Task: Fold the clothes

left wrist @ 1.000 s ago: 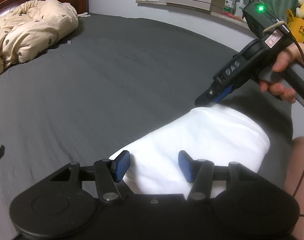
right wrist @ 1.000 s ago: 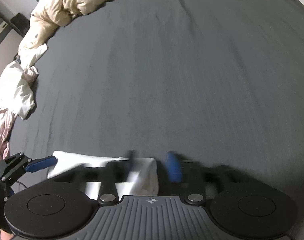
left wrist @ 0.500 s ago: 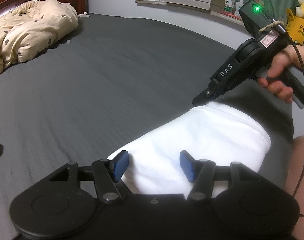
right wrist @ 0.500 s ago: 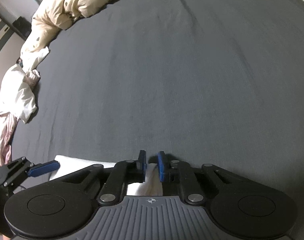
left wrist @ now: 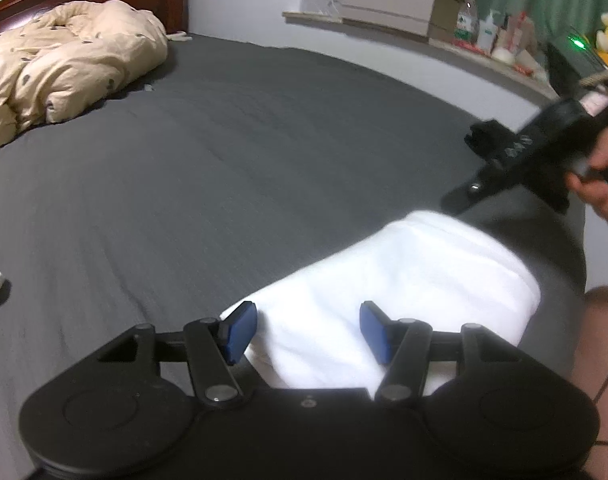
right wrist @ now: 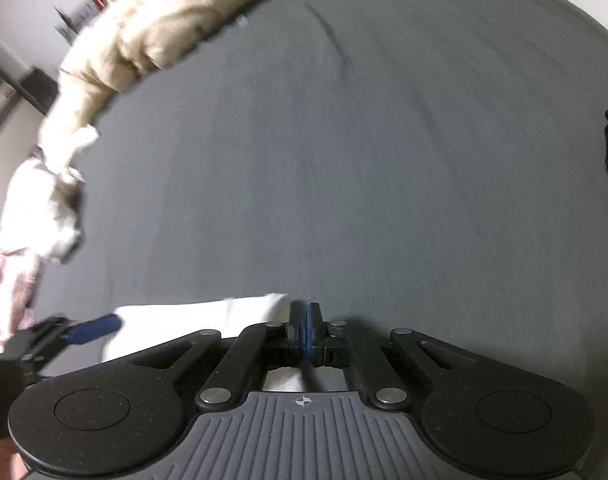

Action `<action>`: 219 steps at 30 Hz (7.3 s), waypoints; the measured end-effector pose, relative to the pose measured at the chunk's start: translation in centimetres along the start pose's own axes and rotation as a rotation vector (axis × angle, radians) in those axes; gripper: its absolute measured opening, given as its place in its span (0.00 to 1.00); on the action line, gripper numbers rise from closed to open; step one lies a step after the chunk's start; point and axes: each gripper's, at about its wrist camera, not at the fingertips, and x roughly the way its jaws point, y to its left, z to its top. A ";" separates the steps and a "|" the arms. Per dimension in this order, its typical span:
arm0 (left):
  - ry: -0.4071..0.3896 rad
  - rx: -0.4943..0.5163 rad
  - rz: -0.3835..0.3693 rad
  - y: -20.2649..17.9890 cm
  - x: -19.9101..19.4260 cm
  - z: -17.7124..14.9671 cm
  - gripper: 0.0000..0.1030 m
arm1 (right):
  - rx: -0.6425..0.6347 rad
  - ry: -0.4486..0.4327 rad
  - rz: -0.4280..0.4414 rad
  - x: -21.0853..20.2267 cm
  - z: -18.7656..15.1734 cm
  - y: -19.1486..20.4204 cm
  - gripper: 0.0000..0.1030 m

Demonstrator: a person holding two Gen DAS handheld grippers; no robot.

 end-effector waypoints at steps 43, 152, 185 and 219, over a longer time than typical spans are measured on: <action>0.043 0.110 0.056 -5.1 -6.2 -7.0 0.06 | -0.721 -0.186 -0.200 -1.9 -18.4 7.4 0.03; 0.031 1.235 0.339 -13.7 -2.2 -10.4 0.15 | -1.331 -0.348 -0.371 2.1 -24.8 14.7 0.82; -0.013 0.224 0.087 -5.3 -4.5 -4.7 0.56 | -1.216 -0.338 -0.224 5.3 -11.6 14.1 0.45; 0.034 -1.423 -0.726 5.0 2.0 -10.6 0.82 | -1.263 -0.386 -0.233 3.0 -14.8 14.1 0.45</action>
